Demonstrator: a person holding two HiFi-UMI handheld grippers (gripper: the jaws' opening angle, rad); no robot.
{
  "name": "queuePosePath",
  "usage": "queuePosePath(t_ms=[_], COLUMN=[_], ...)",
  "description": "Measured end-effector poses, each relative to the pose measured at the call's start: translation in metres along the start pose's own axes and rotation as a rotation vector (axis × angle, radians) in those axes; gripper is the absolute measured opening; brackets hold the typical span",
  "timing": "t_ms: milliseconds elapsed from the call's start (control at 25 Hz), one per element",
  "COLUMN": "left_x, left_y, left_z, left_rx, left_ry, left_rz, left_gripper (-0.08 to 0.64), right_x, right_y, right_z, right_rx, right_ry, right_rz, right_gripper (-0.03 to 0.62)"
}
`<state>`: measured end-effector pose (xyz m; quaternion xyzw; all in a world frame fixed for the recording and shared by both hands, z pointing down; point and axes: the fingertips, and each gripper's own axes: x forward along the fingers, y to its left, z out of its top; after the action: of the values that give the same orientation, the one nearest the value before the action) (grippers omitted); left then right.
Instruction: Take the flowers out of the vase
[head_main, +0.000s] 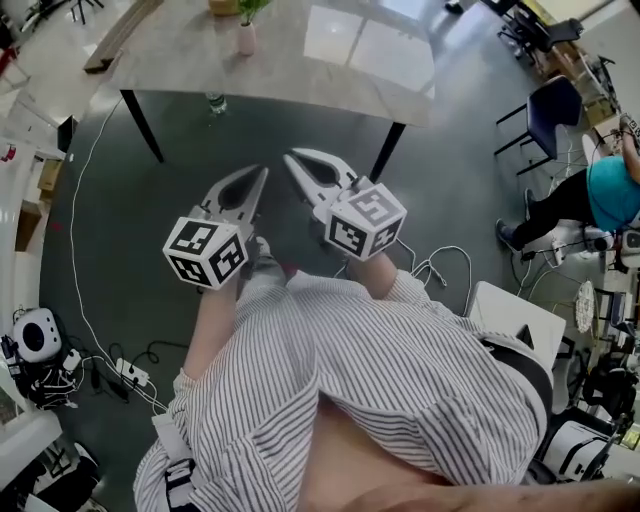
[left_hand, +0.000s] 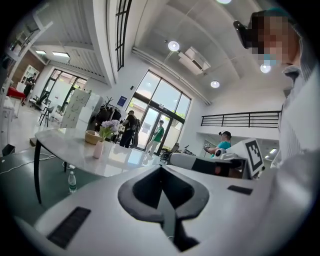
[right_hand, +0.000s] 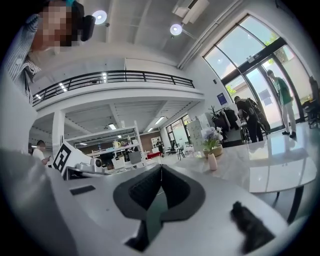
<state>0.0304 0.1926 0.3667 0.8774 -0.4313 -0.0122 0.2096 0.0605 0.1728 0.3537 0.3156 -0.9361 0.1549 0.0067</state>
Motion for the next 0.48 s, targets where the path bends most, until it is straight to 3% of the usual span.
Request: queuePosePath(t_ms=[480], left_x=[0.052], left_y=[0.114], left_z=[0.068], left_rx=[0.044], left_ry=[0.008], left_rz=[-0.065], left_gripper=[0.009], right_x=[0.119], right_y=[-0.056], right_z=[0.050], right_rx=[0.004], right_ry=[-0.081], right_rz=[-0.101], right_gripper=[0.015])
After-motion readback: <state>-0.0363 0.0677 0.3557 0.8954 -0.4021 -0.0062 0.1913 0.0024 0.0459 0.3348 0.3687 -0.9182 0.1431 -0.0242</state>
